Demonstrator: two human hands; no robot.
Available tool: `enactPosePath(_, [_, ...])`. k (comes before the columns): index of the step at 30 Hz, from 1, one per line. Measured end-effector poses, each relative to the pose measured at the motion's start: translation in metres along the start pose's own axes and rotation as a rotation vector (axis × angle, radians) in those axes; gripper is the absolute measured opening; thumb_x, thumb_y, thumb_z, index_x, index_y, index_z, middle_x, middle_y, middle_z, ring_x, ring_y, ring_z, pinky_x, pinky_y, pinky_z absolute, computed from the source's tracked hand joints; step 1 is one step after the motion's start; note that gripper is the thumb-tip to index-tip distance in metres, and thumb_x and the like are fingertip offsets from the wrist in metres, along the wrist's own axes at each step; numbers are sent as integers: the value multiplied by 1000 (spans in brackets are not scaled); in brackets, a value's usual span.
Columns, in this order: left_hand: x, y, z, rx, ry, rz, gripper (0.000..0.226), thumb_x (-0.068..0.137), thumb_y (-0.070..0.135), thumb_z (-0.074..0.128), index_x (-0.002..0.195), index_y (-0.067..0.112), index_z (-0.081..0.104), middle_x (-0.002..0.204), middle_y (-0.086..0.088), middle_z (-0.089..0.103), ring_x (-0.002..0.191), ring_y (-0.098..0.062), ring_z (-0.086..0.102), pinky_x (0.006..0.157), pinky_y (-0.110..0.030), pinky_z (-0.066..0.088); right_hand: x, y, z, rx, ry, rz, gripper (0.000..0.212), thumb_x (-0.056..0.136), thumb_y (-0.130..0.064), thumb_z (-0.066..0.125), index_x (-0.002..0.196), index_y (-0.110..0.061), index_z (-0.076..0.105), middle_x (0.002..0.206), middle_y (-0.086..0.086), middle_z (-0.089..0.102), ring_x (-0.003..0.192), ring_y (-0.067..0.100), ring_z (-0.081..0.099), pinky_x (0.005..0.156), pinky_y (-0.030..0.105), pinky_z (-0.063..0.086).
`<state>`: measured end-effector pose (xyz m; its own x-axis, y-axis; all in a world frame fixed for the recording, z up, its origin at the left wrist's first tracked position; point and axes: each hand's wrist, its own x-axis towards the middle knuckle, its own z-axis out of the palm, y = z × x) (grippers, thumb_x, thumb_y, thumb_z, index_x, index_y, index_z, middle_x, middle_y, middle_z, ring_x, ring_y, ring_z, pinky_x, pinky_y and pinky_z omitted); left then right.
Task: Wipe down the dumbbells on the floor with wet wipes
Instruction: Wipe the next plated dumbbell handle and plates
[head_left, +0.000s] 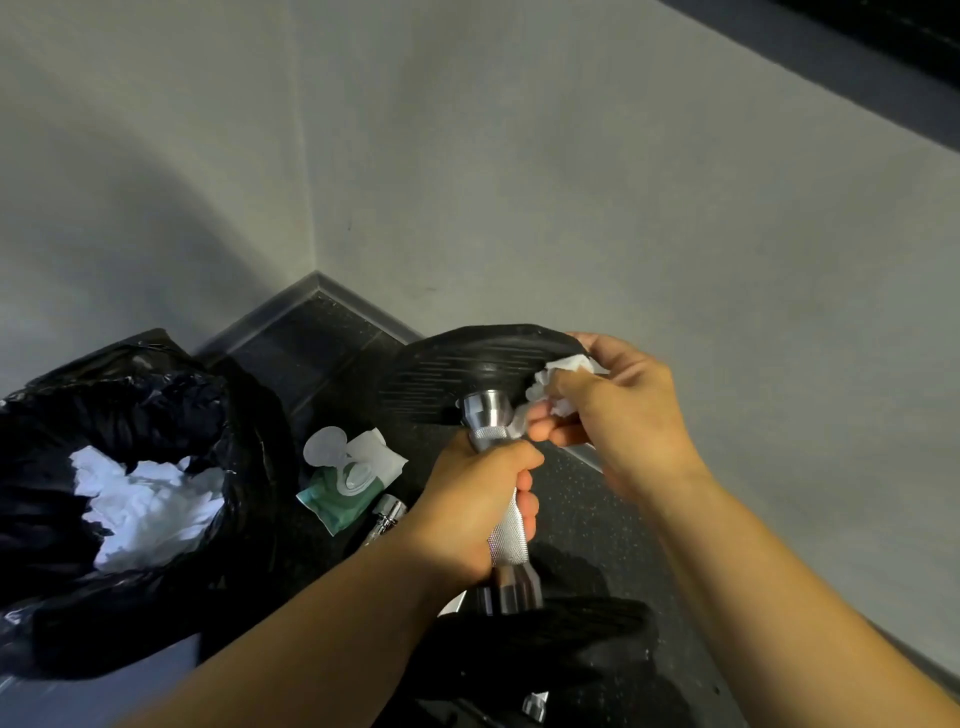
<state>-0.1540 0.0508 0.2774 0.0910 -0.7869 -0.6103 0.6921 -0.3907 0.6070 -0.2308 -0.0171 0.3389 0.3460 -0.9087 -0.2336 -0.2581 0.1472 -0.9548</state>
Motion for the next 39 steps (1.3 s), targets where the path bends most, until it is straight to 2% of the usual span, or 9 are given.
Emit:
enactPosePath(4, [-2, 0, 3, -85, -113, -47, 24, 87, -1, 49, 68, 14, 53, 49, 5, 33, 36, -8, 30, 37, -15, 27, 15, 23, -3, -2, 30, 110, 18, 88, 7, 53, 98, -8, 58, 59, 13, 63, 41, 14, 58, 39, 20, 46])
enactPosePath(8, [-4, 2, 6, -70, -159, -65, 17, 85, -2, 46, 74, 11, 45, 51, 3, 34, 36, -8, 31, 38, -16, 27, 28, 50, -14, -117, 12, 176, 24, 87, 9, 54, 110, 3, 49, 46, -1, 61, 41, 7, 58, 42, 21, 48])
enactPosePath(12, [-1, 2, 3, -26, -109, -53, 36, 84, -2, 49, 54, 16, 40, 50, 2, 36, 38, -10, 32, 41, -17, 25, 29, 53, -32, -168, 84, 201, 10, 88, 7, 54, 98, 3, 53, 59, 12, 65, 45, 16, 60, 43, 23, 49])
enactPosePath(16, [2, 3, -1, 18, -43, -30, 35, 85, 0, 52, 58, 16, 38, 50, 2, 37, 39, -10, 34, 41, -17, 28, 23, 45, -47, -158, 265, 36, 2, 87, -3, 64, 88, -2, 64, 69, 7, 64, 56, 13, 58, 49, 17, 49])
enactPosePath(19, [5, 2, -3, 37, 17, -28, 32, 87, 2, 55, 61, 15, 41, 50, 1, 37, 40, -11, 34, 40, -17, 30, 19, 37, -41, -73, 193, 9, 10, 88, -1, 59, 89, -5, 68, 72, 4, 66, 59, 7, 60, 54, 14, 49])
enactPosePath(24, [10, -4, -3, 115, 78, 10, 31, 88, 1, 54, 66, 14, 38, 52, -1, 35, 37, -10, 33, 37, -17, 30, 10, 30, -22, -39, 233, -58, 18, 87, 5, 55, 85, -4, 70, 72, 11, 58, 68, 19, 47, 65, 27, 44])
enactPosePath(28, [14, -6, -3, 201, 133, 61, 24, 88, -1, 53, 73, 13, 40, 54, -2, 37, 38, -11, 35, 36, -18, 31, -3, 21, -18, -24, 258, -153, 19, 86, 3, 57, 80, -8, 72, 66, 5, 59, 60, 9, 49, 57, 17, 44])
enactPosePath(33, [15, -4, -4, 320, 164, 148, 17, 87, 0, 53, 86, 15, 44, 60, -4, 42, 43, -12, 39, 37, -21, 35, -9, 15, -15, -147, 280, -299, 19, 85, 1, 62, 76, -12, 72, 85, 10, 63, 73, 8, 56, 72, 18, 46])
enactPosePath(39, [20, 0, -17, 607, 204, 286, 25, 84, 7, 57, 105, 16, 47, 73, -4, 49, 56, -16, 49, 55, -30, 43, -22, 10, -2, -213, 220, -577, 18, 84, 0, 67, 92, -16, 72, 84, 2, 55, 79, -5, 53, 74, 11, 45])
